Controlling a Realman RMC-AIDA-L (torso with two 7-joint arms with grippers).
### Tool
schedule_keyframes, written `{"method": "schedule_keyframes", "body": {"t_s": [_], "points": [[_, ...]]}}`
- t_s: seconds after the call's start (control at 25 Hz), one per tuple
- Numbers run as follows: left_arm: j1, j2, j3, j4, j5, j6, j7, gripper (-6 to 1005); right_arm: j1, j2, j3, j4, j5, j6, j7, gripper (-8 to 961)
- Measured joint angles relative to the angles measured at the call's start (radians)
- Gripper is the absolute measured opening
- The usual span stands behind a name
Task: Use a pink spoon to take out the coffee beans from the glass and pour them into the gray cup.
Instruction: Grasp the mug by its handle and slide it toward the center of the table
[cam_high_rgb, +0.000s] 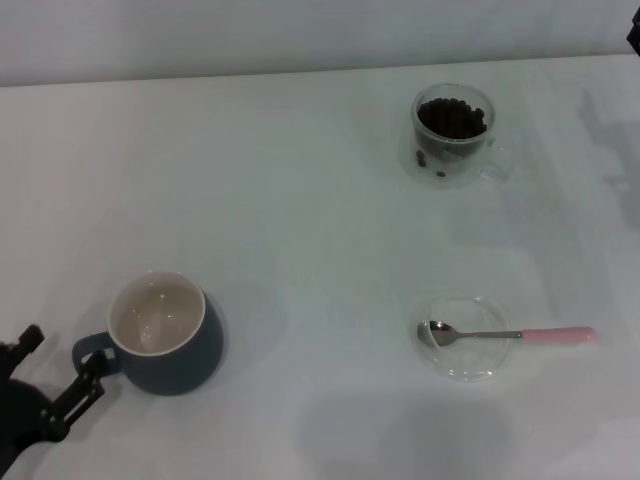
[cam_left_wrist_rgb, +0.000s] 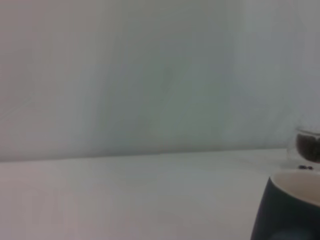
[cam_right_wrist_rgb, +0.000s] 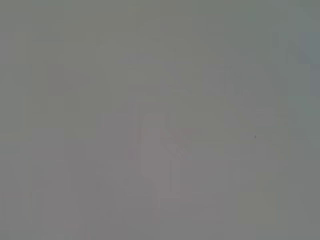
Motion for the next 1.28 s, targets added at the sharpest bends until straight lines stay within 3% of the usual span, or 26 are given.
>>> {"method": "schedule_keyframes", "body": {"t_s": [0.4, 0.84, 1.04, 1.16, 1.28], "points": [[-0.012, -0.004, -0.002, 0.002, 0.0, -0.011, 0.004, 852, -0.006, 0.002, 0.0, 0.002, 0.0, 0.004, 0.0, 874], [-0.023, -0.004, -0.004, 0.013, -0.015, -0.021, 0.01, 465, -0.007, 0.002, -0.002, 0.003, -0.003, -0.001, 0.001, 873], [-0.043, -0.004, -0.003, 0.026, -0.051, -0.039, 0.014, 223, -0.007, 0.003, -0.002, 0.004, -0.003, -0.001, 0.001, 873], [-0.058, -0.004, -0.003, 0.05, -0.108, -0.051, 0.046, 162, -0.006, 0.003, -0.005, 0.007, -0.003, -0.002, 0.002, 873], [-0.081, -0.004, -0.003, 0.072, -0.152, -0.066, 0.116, 162, -0.006, 0.001, -0.004, 0.012, -0.004, -0.002, 0.002, 873]]}}
